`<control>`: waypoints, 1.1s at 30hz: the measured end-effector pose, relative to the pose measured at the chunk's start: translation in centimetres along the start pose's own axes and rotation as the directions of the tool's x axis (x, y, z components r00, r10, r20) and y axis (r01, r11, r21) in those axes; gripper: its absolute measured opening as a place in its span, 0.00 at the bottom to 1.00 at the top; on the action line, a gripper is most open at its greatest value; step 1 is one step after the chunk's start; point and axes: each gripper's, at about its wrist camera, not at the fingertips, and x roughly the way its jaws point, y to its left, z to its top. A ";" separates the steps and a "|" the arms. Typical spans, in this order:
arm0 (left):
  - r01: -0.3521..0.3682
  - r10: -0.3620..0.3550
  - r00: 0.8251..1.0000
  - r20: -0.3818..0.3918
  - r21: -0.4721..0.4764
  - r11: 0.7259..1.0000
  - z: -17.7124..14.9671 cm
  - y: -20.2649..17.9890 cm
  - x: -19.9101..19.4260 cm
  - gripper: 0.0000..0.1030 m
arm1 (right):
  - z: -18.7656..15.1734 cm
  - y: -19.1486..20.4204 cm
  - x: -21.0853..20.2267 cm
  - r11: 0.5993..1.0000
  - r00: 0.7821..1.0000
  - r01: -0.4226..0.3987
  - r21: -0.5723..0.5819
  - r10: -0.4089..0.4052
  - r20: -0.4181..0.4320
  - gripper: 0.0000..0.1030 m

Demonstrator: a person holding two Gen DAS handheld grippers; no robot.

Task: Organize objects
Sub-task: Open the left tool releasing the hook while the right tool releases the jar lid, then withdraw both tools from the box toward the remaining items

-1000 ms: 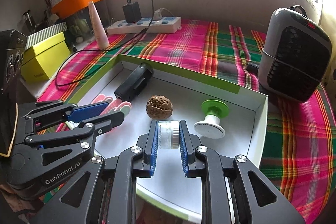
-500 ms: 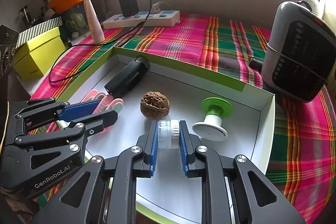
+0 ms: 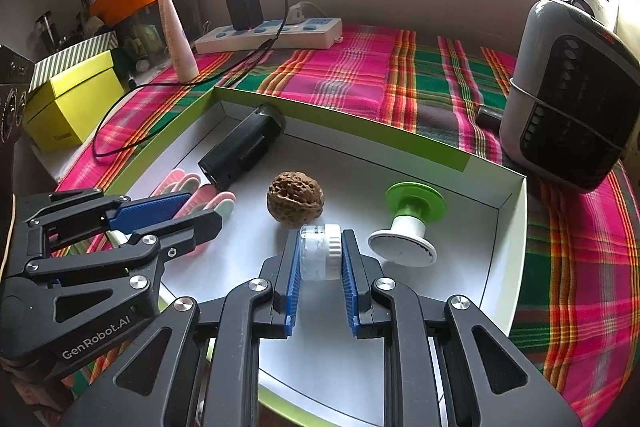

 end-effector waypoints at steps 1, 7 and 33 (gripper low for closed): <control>-0.001 0.001 1.000 -0.001 0.002 1.000 0.0 0.0 0.0 0.22 | 0.0 0.0 0.0 1.000 1.000 0.000 0.002 0.000 0.000 0.19; -0.006 0.006 1.000 -0.001 0.001 1.000 -0.1 0.0 -0.2 0.28 | -0.1 0.0 -0.2 1.000 1.000 0.007 0.006 -0.007 -0.002 0.24; -0.034 0.034 0.999 0.028 -0.013 0.999 -1.0 0.1 -3.1 0.36 | -1.0 0.3 -2.6 0.999 0.999 0.025 0.042 -0.026 0.035 0.28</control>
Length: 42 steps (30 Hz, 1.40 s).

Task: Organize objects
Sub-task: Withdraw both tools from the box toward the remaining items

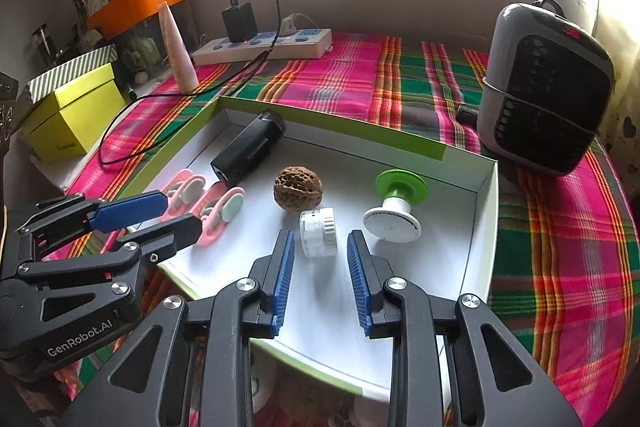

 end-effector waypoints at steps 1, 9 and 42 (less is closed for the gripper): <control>-0.001 0.001 1.000 0.002 -0.001 1.000 -0.1 0.0 -0.2 0.36 | -0.1 0.0 -0.1 1.000 1.000 0.001 0.002 -0.001 0.002 0.28; 0.000 0.000 1.000 0.027 0.005 1.000 -0.9 -0.3 -1.8 0.36 | -0.8 0.3 -1.7 1.000 1.000 0.005 0.009 -0.005 0.030 0.28; -0.014 0.014 0.998 0.054 0.008 1.000 -4.8 -1.5 -5.6 0.36 | -4.9 1.4 -6.3 0.999 0.995 0.041 0.029 -0.043 0.086 0.28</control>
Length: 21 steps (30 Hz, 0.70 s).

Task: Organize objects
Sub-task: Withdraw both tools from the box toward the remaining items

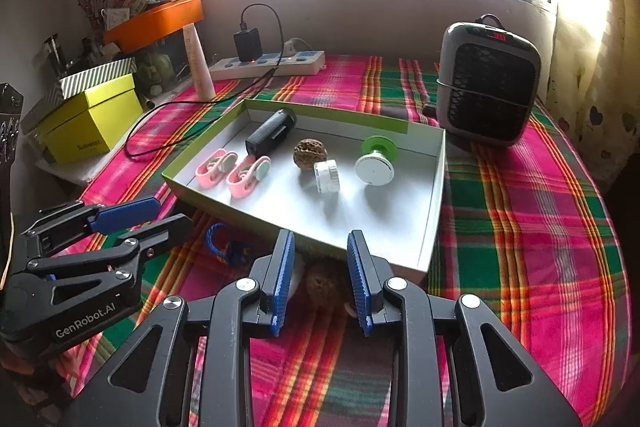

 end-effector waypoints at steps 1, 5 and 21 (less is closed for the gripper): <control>0.004 -0.004 1.000 -0.002 0.000 1.000 -0.2 0.0 0.0 0.36 | -0.2 -0.1 -0.1 1.000 1.000 0.001 0.000 -0.001 -0.001 0.28; 0.011 -0.011 1.000 -0.015 -0.002 1.000 -0.9 -0.1 0.0 0.36 | -1.0 -0.3 -0.3 1.000 1.000 0.004 0.004 -0.004 -0.009 0.28; 0.056 -0.057 0.997 -0.046 -0.024 0.998 -2.9 0.0 0.4 0.36 | -3.0 -1.2 -1.1 1.000 1.000 0.013 0.023 -0.013 -0.023 0.28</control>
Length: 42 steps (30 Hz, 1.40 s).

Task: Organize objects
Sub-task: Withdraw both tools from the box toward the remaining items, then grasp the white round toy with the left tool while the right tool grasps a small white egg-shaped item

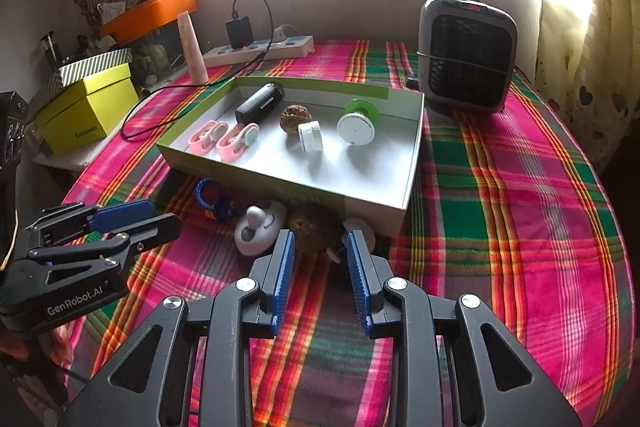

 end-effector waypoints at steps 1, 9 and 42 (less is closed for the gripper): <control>0.005 -0.005 1.000 -0.002 -0.001 1.000 -0.1 0.0 0.1 0.36 | -0.1 -0.1 0.0 1.000 1.000 0.001 0.002 -0.001 -0.002 0.28; 0.086 -0.086 0.996 -0.013 0.001 0.996 -0.1 -0.9 0.5 0.37 | -0.7 -1.4 -0.1 0.999 1.000 0.024 0.031 -0.023 -0.011 0.28; 0.143 -0.139 0.988 -0.065 0.063 0.988 2.1 -4.5 4.6 0.50 | -1.2 -3.4 0.5 0.995 0.999 0.016 0.094 -0.013 -0.036 0.47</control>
